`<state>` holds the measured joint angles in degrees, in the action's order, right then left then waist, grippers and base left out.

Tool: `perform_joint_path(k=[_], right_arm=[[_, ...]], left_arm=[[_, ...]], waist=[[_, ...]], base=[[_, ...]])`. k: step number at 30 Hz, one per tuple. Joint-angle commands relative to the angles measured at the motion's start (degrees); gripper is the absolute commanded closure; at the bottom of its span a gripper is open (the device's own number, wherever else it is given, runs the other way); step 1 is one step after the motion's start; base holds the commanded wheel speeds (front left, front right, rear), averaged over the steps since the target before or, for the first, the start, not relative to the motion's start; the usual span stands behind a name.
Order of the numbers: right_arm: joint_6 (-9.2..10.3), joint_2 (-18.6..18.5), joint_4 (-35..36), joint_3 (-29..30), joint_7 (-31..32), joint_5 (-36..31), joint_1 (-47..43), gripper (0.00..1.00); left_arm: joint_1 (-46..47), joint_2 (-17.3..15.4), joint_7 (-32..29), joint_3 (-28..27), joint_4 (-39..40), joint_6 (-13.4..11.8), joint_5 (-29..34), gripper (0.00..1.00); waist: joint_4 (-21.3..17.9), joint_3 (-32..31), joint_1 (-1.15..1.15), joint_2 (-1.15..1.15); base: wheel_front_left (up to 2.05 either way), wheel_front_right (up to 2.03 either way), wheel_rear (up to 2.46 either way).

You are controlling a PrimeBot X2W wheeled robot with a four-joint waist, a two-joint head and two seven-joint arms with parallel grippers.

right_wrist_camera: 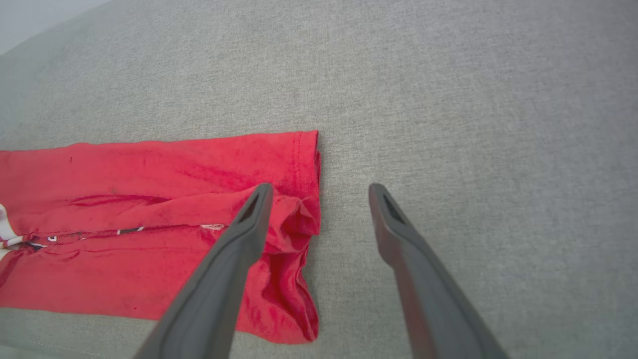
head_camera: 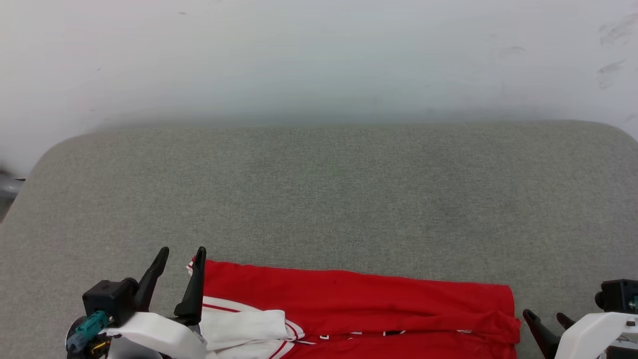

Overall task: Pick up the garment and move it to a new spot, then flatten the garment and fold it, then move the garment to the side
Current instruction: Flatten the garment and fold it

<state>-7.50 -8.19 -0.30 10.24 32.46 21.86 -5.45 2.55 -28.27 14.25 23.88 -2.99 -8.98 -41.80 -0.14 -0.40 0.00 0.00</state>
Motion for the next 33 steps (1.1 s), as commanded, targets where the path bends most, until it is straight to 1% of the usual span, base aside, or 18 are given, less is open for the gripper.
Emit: perform_joint_path(k=[1, 5, 10, 18, 26, 28, 29, 33], right_arm=[[0.02, 0.1, 0.4, 0.0, 1.1, -0.6, -0.7, 0.00], [0.02, -0.3, 0.9, 0.2, 5.2, -0.8, 0.3, 0.00], [0.02, -0.7, -1.0, 0.1, 7.4, -0.2, 2.8, 0.00], [0.02, -0.2, -6.7, -2.3, 9.2, 1.1, 5.9, 0.00], [0.02, -0.1, -12.4, -5.9, 10.9, 3.7, 5.2, 0.00], [0.02, -0.1, -13.6, -6.6, 11.6, 4.4, 4.9, 0.65], [0.01, -0.2, -14.0, -7.0, 11.8, 4.7, 4.9, 1.00], [0.02, -1.0, -14.6, -7.3, 11.2, 5.6, 5.7, 1.00]], left_arm=[[0.7, 0.4, 0.4, -0.4, 0.3, -0.4, 1.0, 0.00], [1.4, 1.8, 0.9, -1.5, 1.2, -1.5, 5.6, 0.00], [1.6, 4.1, 1.0, -3.8, 3.2, -1.7, 10.5, 0.00], [0.9, 7.9, 1.0, -7.1, 4.5, 0.5, 14.6, 0.00], [1.1, 10.3, 1.0, -9.8, 3.6, 3.0, 17.1, 0.00], [0.9, 10.7, 1.0, -10.4, 3.3, 3.4, 17.8, 0.00], [0.7, 11.0, 1.0, -10.6, 3.1, 3.7, 18.0, 0.00], [0.4, 11.9, 1.0, -11.4, 2.4, 4.4, 19.1, 0.00]], waist=[[0.3, 0.1, 0.00, 0.00], [1.3, 0.9, 0.00, 0.00], [2.6, 3.0, 0.00, 0.00], [3.9, 6.3, 0.00, 0.00], [4.5, 7.6, 0.00, 0.00], [4.5, 7.6, 0.00, 0.00], [4.5, 7.6, 0.00, 0.00], [4.4, 7.1, 0.00, 0.00]], base=[[0.00, 0.00, 0.00], [0.00, 0.00, 0.00], [0.00, 0.00, 0.00], [0.00, 0.00, 0.00], [0.00, 0.00, 0.00], [0.00, 0.00, 0.00], [0.00, 0.00, 0.00], [0.00, 0.00, 0.00]])
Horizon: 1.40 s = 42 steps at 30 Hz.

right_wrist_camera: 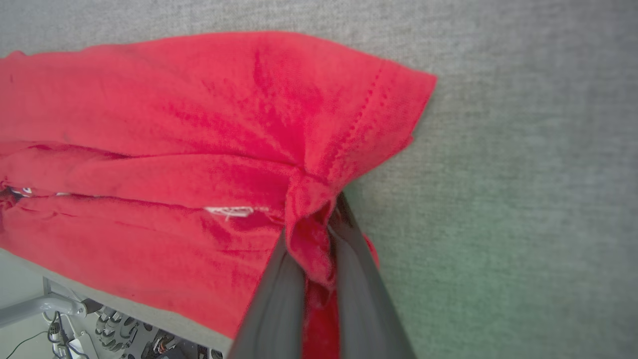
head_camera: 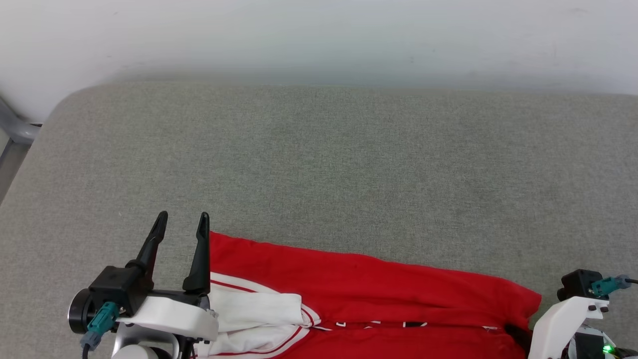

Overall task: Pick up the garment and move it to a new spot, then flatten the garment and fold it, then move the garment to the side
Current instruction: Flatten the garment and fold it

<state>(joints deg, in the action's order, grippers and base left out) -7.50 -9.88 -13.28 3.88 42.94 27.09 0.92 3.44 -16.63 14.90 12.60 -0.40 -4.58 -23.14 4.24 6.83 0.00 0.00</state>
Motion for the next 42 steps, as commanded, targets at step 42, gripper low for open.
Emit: perform_joint_path(k=[42], right_arm=[[0.02, 7.1, 7.7, 15.4, 21.5, 34.8, 3.6, 1.00]], left_arm=[[-3.4, 1.0, -0.3, -0.9, -2.9, 0.8, 2.9, 0.00]], waist=[[-0.4, -7.5, 0.00, 0.00]], base=[[0.00, 0.00, 0.00]])
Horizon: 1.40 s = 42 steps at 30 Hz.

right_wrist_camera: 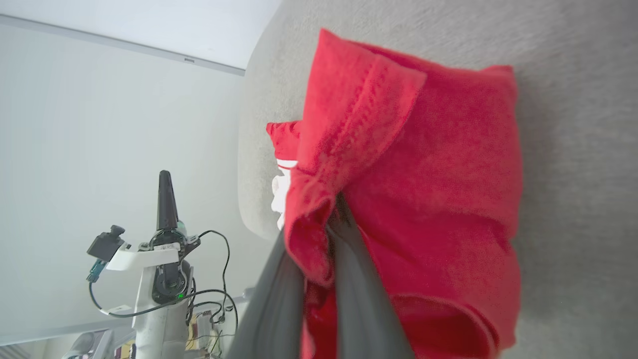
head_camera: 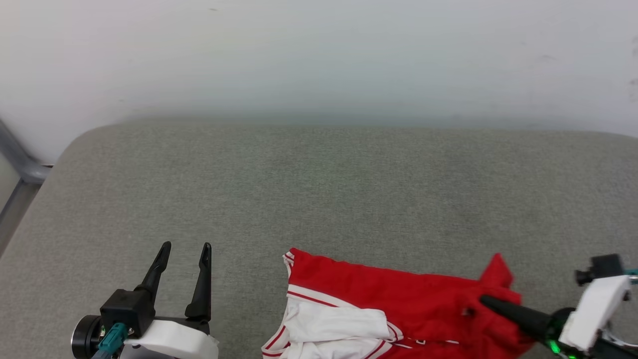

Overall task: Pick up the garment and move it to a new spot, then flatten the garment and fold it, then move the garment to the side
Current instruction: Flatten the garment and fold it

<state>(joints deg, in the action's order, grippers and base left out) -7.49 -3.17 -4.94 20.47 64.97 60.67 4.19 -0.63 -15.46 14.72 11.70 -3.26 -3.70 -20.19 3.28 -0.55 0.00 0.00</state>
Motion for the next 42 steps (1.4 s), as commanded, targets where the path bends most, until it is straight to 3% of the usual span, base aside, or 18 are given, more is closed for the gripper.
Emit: perform_joint_path(k=[1, 3, 16, 23, 29, 30, 31, 32, 35, 42], right_arm=[[0.01, 0.3, -1.2, -2.8, -1.3, 3.2, 0.6, 1.00], [0.01, 0.3, -1.9, -4.3, -2.0, 4.6, 0.9, 1.00], [0.01, 0.3, -7.5, -28.2, -16.5, 19.1, 7.6, 1.00], [0.01, 0.3, -12.3, -37.5, -24.3, 17.3, 10.8, 1.00], [0.01, 0.3, -15.7, -41.5, -28.8, 16.0, 11.9, 1.00], [0.01, 0.3, -16.3, -41.8, -29.6, 15.0, 12.3, 0.95], [0.01, 0.3, -16.5, -42.1, -30.4, 14.4, 12.7, 0.54], [0.01, 0.3, -17.5, -43.1, -31.9, 13.6, 13.3, 0.00], [0.01, 0.1, -17.5, -44.0, -32.8, 13.1, 14.2, 0.00], [0.01, -4.9, -12.1, -45.8, -42.6, 3.8, 16.3, 0.00]], left_arm=[[0.8, -0.2, -0.2, 0.1, 0.0, -0.1, -0.1, 0.00], [0.9, -0.2, -0.2, 0.1, 0.0, -0.1, -0.1, 0.00], [3.2, 0.5, -0.2, 1.2, -0.3, 0.5, -0.6, 0.00], [4.7, 1.4, 0.1, 1.7, -1.2, 1.0, -0.6, 0.00], [5.5, 2.2, 0.3, 1.6, -2.0, 1.3, -0.3, 0.00], [5.5, 2.3, 0.4, 1.6, -2.1, 1.4, -0.3, 0.00], [5.6, 2.4, 0.4, 1.5, -2.2, 1.5, -0.2, 0.00], [5.7, 2.5, 0.5, 1.4, -2.6, 1.7, -0.1, 0.00], [5.9, 2.7, 0.5, 1.3, -3.0, 1.8, 0.1, 0.00], [4.5, 2.8, 0.6, 0.6, -2.8, 1.7, 0.8, 0.00]], waist=[[0.8, -0.2, 0.00, 0.00], [1.1, -0.2, 0.00, 0.00], [5.8, 2.3, 0.00, 0.00], [7.4, 4.3, 0.00, 0.00], [7.8, 5.6, 0.00, 0.00], [7.8, 5.7, 0.00, 0.00], [7.7, 5.8, 0.00, 0.00], [7.5, 5.8, 0.00, 0.00], [7.1, 5.6, 0.00, 0.00], [5.6, 4.2, 0.00, 0.00]], base=[[0.00, 0.00, 0.00], [0.00, 0.00, 0.00], [0.00, 0.00, 0.00], [0.00, 0.00, 0.00], [0.00, 0.00, 0.00], [0.00, 0.00, 0.00], [0.00, 0.00, 0.00], [0.00, 0.00, 0.00], [0.00, 0.00, 0.00], [0.00, 0.00, 0.00]])
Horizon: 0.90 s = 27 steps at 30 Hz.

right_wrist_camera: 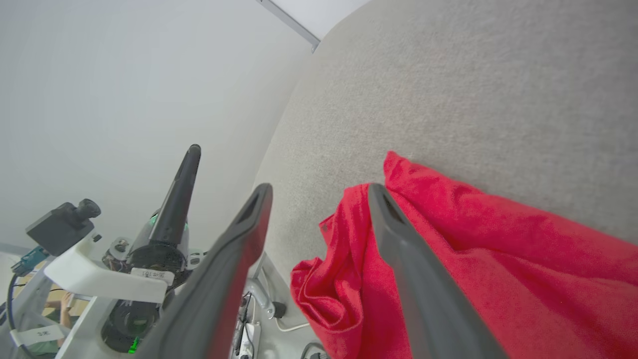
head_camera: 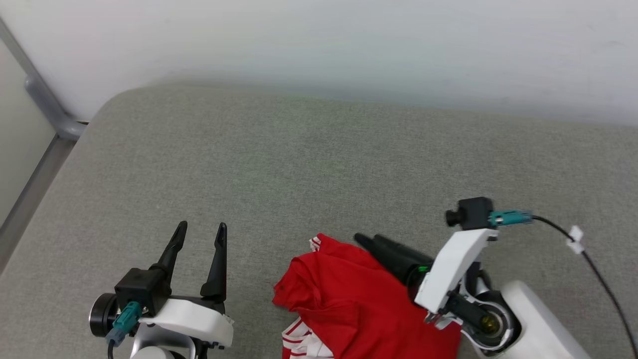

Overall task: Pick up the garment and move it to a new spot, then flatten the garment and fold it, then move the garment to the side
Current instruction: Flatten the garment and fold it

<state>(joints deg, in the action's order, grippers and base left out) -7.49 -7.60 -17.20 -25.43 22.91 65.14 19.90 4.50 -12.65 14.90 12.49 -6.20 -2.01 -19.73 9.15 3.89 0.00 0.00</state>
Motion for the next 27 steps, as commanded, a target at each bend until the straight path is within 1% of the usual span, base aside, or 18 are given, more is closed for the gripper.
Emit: perform_joint_path(k=[1, 6, 9, 12, 16, 20, 24, 27], right_arm=[[0.01, -1.2, 0.5, 0.3, -2.2, -2.1, 0.4, 0.00], [0.01, -5.0, 0.6, 4.5, -10.1, -12.5, -1.9, 0.00], [0.01, -6.0, 0.4, 9.1, -13.4, -19.0, -3.6, 0.00], [0.01, -6.1, 1.1, 14.5, -15.9, -26.3, -6.2, 0.00], [0.01, -5.0, 4.4, 22.0, -19.1, -36.8, -9.9, 0.00], [0.01, -2.7, 10.4, 27.6, -21.6, -45.7, -14.7, 0.00], [0.01, -0.2, 16.6, 29.9, -22.4, -51.5, -18.7, 0.00], [0.01, 1.0, 20.5, 30.1, -22.5, -55.2, -21.5, 0.00]], left_arm=[[-0.8, 0.0, 0.4, -0.3, 0.1, 0.0, 0.5, 0.00], [-1.5, 0.0, 0.4, -0.9, 0.3, -0.6, 0.9, 0.00], [-2.0, -0.2, 0.4, -1.4, 0.4, -1.0, 1.1, 0.00], [-2.5, -0.3, 0.4, -1.9, 0.2, -1.6, 1.5, 0.00], [-3.2, -0.4, 0.4, -2.4, -0.1, -2.3, 1.9, 0.00], [-3.8, -0.6, 0.4, -2.7, -0.5, -2.8, 2.1, 0.00], [-4.6, -0.8, 0.4, -2.9, -0.8, -3.1, 2.4, 0.00], [-5.1, -1.0, 0.4, -3.0, -1.1, -3.2, 2.7, 0.00]], waist=[[-0.5, -0.3, 0.00, 0.00], [-2.2, -1.0, 0.00, 0.00], [-3.6, -1.4, 0.00, 0.00], [-5.1, -2.1, 0.00, 0.00], [-6.7, -3.3, 0.00, 0.00], [-8.0, -4.5, 0.00, 0.00], [-8.9, -5.2, 0.00, 0.00], [-9.1, -5.7, 0.00, 0.00]], base=[[0.00, 0.00, 0.00], [0.00, 0.00, 0.00], [0.00, 0.00, 0.00], [0.00, 0.00, 0.00], [0.00, 0.00, 0.00], [0.00, 0.00, 0.00], [0.00, 0.00, 0.00], [0.00, 0.00, 0.00]])
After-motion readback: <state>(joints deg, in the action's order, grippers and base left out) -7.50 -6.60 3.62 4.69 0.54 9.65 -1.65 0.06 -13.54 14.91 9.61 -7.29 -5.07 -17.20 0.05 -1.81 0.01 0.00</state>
